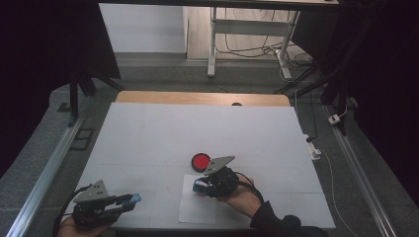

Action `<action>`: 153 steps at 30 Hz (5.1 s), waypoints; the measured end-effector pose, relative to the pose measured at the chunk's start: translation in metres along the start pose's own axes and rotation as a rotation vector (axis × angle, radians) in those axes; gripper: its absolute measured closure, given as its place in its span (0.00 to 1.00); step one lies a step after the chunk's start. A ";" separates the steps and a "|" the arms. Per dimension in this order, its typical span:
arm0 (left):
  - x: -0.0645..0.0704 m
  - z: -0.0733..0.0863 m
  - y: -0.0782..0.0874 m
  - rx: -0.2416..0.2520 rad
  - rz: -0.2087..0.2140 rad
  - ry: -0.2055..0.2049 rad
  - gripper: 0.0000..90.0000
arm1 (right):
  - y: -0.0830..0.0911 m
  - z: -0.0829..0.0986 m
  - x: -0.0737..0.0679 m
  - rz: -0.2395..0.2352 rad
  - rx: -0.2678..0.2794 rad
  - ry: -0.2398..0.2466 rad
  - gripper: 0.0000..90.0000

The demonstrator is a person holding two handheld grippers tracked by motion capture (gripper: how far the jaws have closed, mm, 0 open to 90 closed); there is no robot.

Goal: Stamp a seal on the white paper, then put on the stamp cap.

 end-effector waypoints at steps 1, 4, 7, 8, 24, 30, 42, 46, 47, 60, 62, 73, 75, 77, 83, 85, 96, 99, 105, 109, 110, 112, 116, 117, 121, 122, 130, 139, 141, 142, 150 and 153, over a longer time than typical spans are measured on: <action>0.000 0.000 0.000 0.001 0.001 0.000 0.76 | 0.002 0.000 0.000 -0.002 0.007 0.000 0.79; 0.000 0.000 0.000 0.002 0.002 0.000 0.76 | 0.009 -0.002 0.002 -0.004 0.024 -0.012 0.78; 0.000 0.000 0.000 0.005 0.005 0.000 0.76 | 0.015 -0.004 0.002 -0.013 0.046 -0.013 0.79; 0.000 0.000 0.000 0.006 0.007 0.002 0.76 | 0.017 -0.005 0.002 -0.013 0.047 -0.011 0.78; 0.000 0.000 0.001 0.008 0.025 0.011 0.76 | 0.048 -0.017 -0.001 -0.024 0.138 -0.001 0.78; -0.001 0.000 0.001 0.009 0.029 0.018 0.76 | 0.057 -0.021 -0.004 -0.037 0.165 0.003 0.78; 0.001 -0.001 0.000 -0.002 0.048 0.004 0.75 | 0.065 -0.026 -0.012 -0.056 0.188 0.023 0.78; 0.004 -0.003 -0.002 -0.012 0.102 0.020 0.76 | 0.066 -0.027 -0.013 -0.060 0.187 0.023 0.78; 0.005 -0.004 -0.003 -0.017 0.116 0.019 0.76 | 0.067 -0.027 -0.013 -0.059 0.188 0.024 0.78; 0.024 -0.029 -0.020 -0.040 0.176 -0.121 0.76 | 0.080 -0.030 -0.010 -0.057 0.216 0.015 0.78; 0.026 -0.035 -0.023 -0.032 0.185 -0.150 0.76 | 0.082 -0.030 -0.009 -0.061 0.225 0.014 0.78; 0.047 -0.071 -0.045 -0.007 0.264 -0.305 0.76 | 0.091 -0.033 -0.009 -0.100 0.256 0.018 0.79; 0.050 -0.076 -0.048 0.004 0.283 -0.327 0.76 | 0.092 -0.033 -0.009 -0.105 0.267 0.025 0.79; 0.054 -0.080 -0.051 0.013 0.305 -0.347 0.76 | 0.094 -0.033 -0.009 -0.106 0.263 0.026 0.78; 0.063 -0.092 -0.058 0.035 0.336 -0.408 0.76 | 0.096 -0.035 -0.011 -0.124 0.278 0.040 0.79; 0.065 -0.096 -0.061 0.045 0.342 -0.429 0.76 | 0.096 -0.035 -0.012 -0.131 0.282 0.042 0.79; 0.068 -0.115 -0.074 0.061 0.395 -0.495 0.76 | 0.097 -0.036 -0.018 -0.169 0.293 0.077 0.79; 0.069 -0.120 -0.078 0.056 0.428 -0.505 0.76 | 0.097 -0.037 -0.021 -0.183 0.300 0.082 0.79; 0.071 -0.125 -0.085 0.039 0.474 -0.518 0.76 | 0.096 -0.037 -0.026 -0.202 0.289 0.098 0.79; 0.069 -0.128 -0.086 0.044 0.500 -0.514 0.76 | 0.093 -0.037 -0.028 -0.213 0.284 0.106 0.79; 0.069 -0.128 -0.085 0.046 0.507 -0.516 0.76 | 0.093 -0.037 -0.029 -0.215 0.285 0.107 0.79; 0.069 -0.129 -0.085 0.050 0.521 -0.518 0.76 | 0.093 -0.037 -0.030 -0.222 0.276 0.113 0.79; 0.071 -0.129 -0.084 0.050 0.540 -0.530 0.76 | 0.091 -0.037 -0.032 -0.225 0.269 0.121 0.79; 0.071 -0.130 -0.084 0.052 0.540 -0.533 0.76 | 0.091 -0.037 -0.033 -0.227 0.270 0.122 0.79; 0.073 -0.130 -0.083 0.056 0.553 -0.544 0.76 | 0.091 -0.037 -0.034 -0.236 0.267 0.124 0.79; 0.073 -0.130 -0.083 0.055 0.552 -0.546 0.76 | 0.090 -0.037 -0.035 -0.236 0.265 0.125 0.79; 0.075 -0.132 -0.077 0.113 0.551 -0.578 0.77 | 0.094 -0.039 -0.036 -0.265 0.292 0.112 0.79; 0.076 -0.135 -0.072 0.166 0.549 -0.588 0.77 | 0.098 -0.042 -0.035 -0.301 0.344 0.088 0.78; 0.075 -0.135 -0.073 0.167 0.546 -0.587 0.77 | 0.097 -0.041 -0.035 -0.300 0.342 0.088 0.78; 0.075 -0.135 -0.074 0.162 0.546 -0.583 0.77 | 0.097 -0.041 -0.034 -0.302 0.341 0.085 0.78; 0.073 -0.135 -0.080 0.139 0.522 -0.551 0.64 | 0.094 -0.039 -0.031 -0.274 0.321 0.074 0.79; 0.073 -0.133 -0.083 0.126 0.498 -0.560 0.62 | 0.097 -0.040 -0.029 -0.267 0.328 0.064 0.79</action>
Point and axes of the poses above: each handheld gripper's, and its own axes: y roughly backward along the jaws, z roughly out of its underside, x roughly to its right, the point moved 9 cm from there along -y, roughly forward along the jaws, and after that the axes turned 11 degrees about -x, right-handed, at the moved point
